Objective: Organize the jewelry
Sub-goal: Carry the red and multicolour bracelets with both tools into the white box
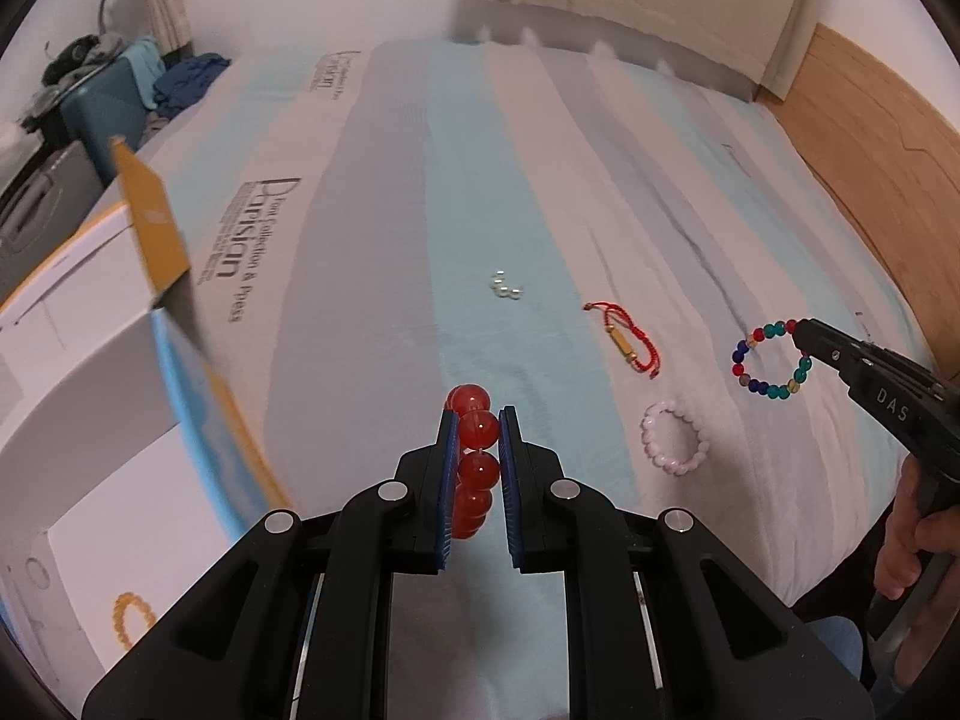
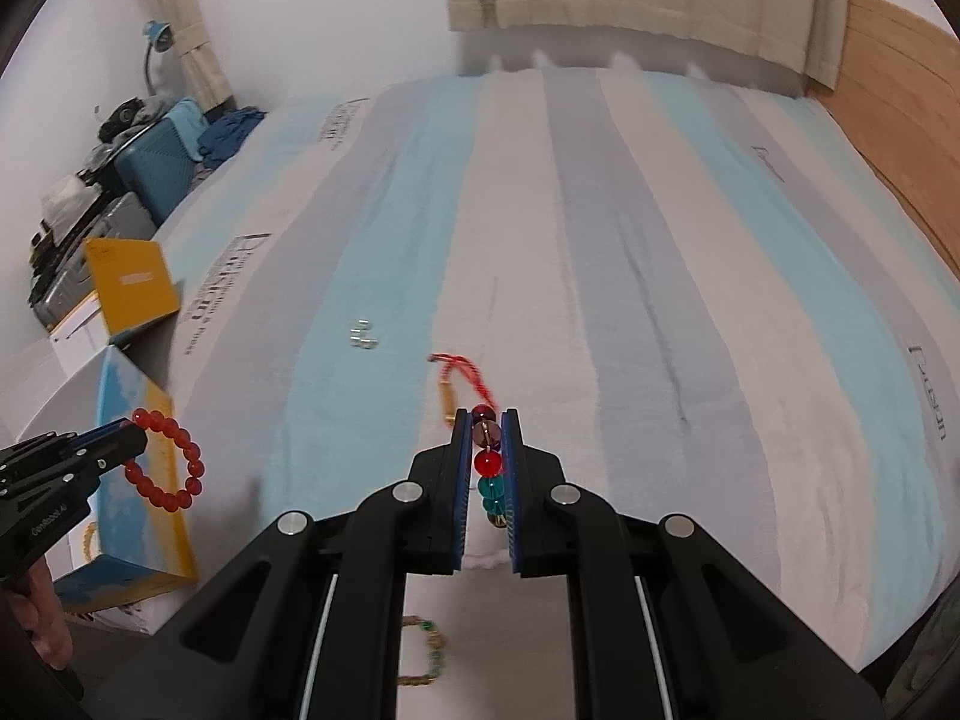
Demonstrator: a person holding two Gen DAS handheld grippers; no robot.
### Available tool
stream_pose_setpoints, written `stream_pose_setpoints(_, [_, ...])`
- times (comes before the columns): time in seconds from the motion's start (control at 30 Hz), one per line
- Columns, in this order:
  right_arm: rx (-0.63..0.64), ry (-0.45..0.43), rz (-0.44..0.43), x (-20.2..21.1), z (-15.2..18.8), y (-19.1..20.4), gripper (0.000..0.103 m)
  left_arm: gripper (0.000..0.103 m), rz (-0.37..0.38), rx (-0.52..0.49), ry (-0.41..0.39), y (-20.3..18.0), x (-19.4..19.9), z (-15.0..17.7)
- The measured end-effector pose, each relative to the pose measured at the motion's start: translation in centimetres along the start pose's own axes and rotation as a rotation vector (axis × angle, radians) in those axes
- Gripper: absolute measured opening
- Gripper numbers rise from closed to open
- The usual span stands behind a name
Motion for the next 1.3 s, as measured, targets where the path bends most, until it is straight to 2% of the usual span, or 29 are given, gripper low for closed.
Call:
stream_pose_setpoints(0.83, [0.238,-0.071,-0.19,5.8,-0.9,22.9,0.009,0.012,-0.105,0.17,-0.098,15.1,12.7,4.1])
stream_pose_setpoints(1.03, [0.302,-0.073,-0.239,7.0,0.2,28.4,0.009,0.012,-0.135,0.21,-0.108,18.3,14.8,5.3])
stream_pose_setpoints(1.3, [0.374,-0.025,-0.288,6.4,3.8,34.2,0.009,0.012,-0.184,0.273,-0.084,22.8,15.6,8.7])
Point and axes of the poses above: each gripper's, at about its wrist camera, not at the fingertips, and x roughly against the way its jaws point, y to its left, z to its underside, the point moved 8 cm from there along -x, roughly the way its jaws point, and after that the axes turned 1 degree about -y, right-handed, at the moved point
